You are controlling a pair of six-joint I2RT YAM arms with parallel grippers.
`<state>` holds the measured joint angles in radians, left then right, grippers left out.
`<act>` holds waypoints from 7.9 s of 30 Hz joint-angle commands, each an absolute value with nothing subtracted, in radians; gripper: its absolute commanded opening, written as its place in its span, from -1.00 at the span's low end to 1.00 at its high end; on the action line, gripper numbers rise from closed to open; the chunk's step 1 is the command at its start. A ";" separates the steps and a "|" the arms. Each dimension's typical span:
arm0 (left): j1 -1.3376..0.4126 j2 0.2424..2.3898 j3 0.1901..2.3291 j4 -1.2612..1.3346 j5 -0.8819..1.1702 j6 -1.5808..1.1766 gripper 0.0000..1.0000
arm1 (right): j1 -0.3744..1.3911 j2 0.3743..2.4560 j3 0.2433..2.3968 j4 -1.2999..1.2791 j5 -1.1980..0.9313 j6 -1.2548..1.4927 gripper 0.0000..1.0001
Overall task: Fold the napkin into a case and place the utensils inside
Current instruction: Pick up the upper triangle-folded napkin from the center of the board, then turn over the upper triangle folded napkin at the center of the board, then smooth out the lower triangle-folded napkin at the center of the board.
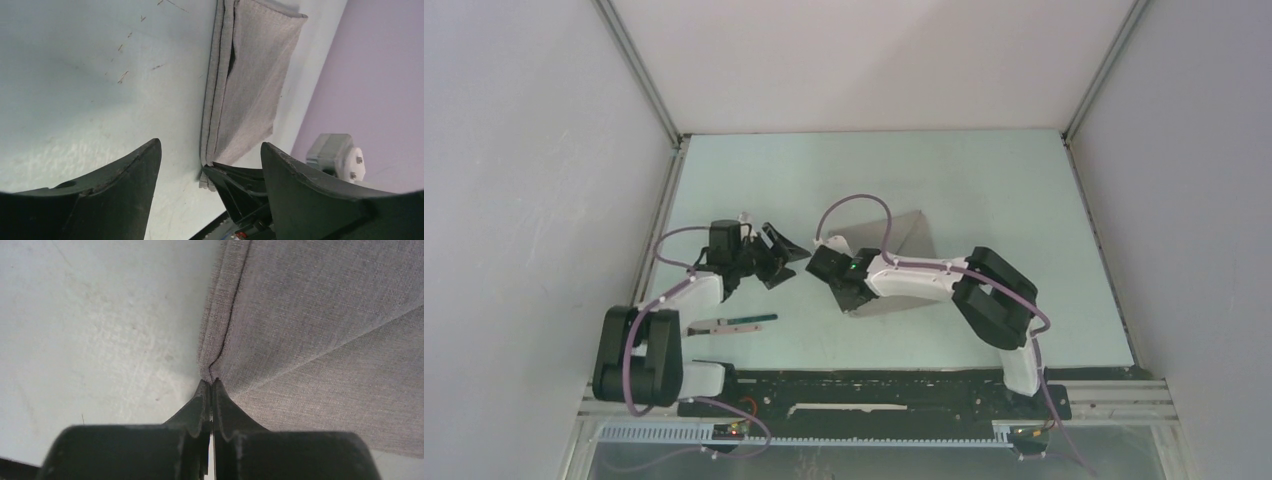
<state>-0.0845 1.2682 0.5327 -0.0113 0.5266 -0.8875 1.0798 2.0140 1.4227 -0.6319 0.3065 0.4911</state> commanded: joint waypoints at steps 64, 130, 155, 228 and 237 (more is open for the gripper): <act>-0.432 1.927 1.102 -0.214 0.008 -0.913 -0.08 | 0.942 1.711 1.251 -0.461 0.073 0.416 -1.00; -0.224 2.192 1.934 -0.665 -0.083 -0.455 -1.00 | 0.747 2.259 1.223 0.969 -0.694 1.330 -1.00; -0.363 1.995 1.885 -0.744 -0.081 -0.464 0.55 | 0.662 1.824 1.026 -0.124 -0.349 0.633 0.25; -0.627 1.736 1.103 -0.532 -0.122 -0.535 -0.87 | 0.672 2.062 1.055 0.301 -0.544 0.857 -1.00; -0.646 1.689 1.111 -0.511 -0.101 -0.552 -1.00 | 0.673 2.065 1.054 0.307 -0.545 0.861 -1.00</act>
<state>-0.6262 1.7351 1.0809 -0.5251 -0.0998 -0.5350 0.6746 2.0563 1.0580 0.2775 -0.5510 0.8608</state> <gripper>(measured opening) 0.006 0.007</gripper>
